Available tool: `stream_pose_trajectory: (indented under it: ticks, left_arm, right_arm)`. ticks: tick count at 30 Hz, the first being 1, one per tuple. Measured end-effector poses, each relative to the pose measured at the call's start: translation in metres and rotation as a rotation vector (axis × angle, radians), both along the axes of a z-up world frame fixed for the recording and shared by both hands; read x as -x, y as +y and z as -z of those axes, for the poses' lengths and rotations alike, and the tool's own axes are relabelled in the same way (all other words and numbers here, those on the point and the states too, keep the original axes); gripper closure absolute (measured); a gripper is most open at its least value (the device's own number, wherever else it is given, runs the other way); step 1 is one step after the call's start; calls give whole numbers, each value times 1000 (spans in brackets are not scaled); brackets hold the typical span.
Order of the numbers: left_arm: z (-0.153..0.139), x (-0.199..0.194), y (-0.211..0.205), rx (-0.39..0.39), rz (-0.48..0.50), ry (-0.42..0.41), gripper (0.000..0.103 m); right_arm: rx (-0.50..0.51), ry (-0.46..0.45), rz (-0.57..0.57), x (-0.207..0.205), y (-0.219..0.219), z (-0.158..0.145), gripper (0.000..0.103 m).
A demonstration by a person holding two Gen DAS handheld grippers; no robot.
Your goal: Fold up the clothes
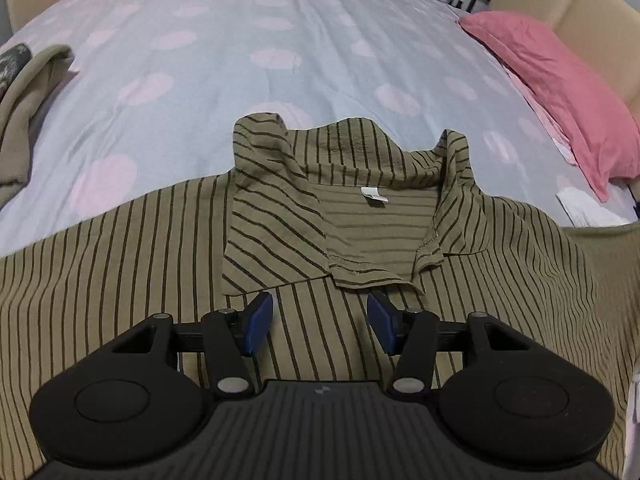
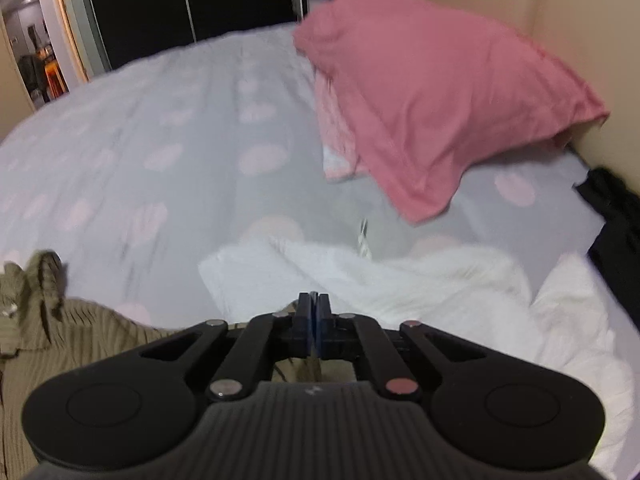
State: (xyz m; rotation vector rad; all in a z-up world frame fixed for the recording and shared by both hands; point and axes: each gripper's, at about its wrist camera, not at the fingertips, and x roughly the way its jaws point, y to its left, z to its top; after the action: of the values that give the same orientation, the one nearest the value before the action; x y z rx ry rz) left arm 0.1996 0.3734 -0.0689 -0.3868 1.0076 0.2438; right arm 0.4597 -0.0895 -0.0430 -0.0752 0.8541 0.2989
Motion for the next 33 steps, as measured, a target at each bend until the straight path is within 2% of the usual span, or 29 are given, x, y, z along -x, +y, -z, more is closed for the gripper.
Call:
stream_pose_trajectory:
  ticks: [2,5,10,11,13,14,18,22,25,28,30,33]
  left_arm:
    - [3,3,0,19,-19,7,56]
    - [2,9,1,29,-32,13,56]
    - [-9,28,0,8,-25,2,56]
    - [-11,33,0,3,-22,8,56]
    - [-15,40,-4,-15,-17,28,56]
    - [-17,46,-6,-22,-11,36,56]
    - [-24,73,-16,-41,11,67,56]
    - [-34,108,-23,-38,12,74,56]
    - [-42,135,-25,-50,4,78,56]
    - [-49,164,-28,-65,-5,90,56]
    - [-53,183,-32,-75,-2,84,56]
    - [-59,209,-36,-83,-15,70,56]
  right_arm:
    - [43,-41,68,-1,-8,-8,101]
    - [66,-36,114,-8,-12,-4,101]
    - [128,1,106,-15,-1,16,99]
    - [138,8,108,-15,-1,19,96]
    - [153,-12,112,-11,-2,17,78]
    - [157,-23,112,-8,-2,15,75]
    - [118,-72,97,15,-9,-2,70]
    - [61,-97,69,48,-8,-19,57]
    - [15,-76,23,80,-3,-27,45]
    - [-43,-36,-37,117,4,-31,36]
    - [-58,-10,-71,144,10,-32,32]
    - [-94,32,-126,182,16,-34,31]
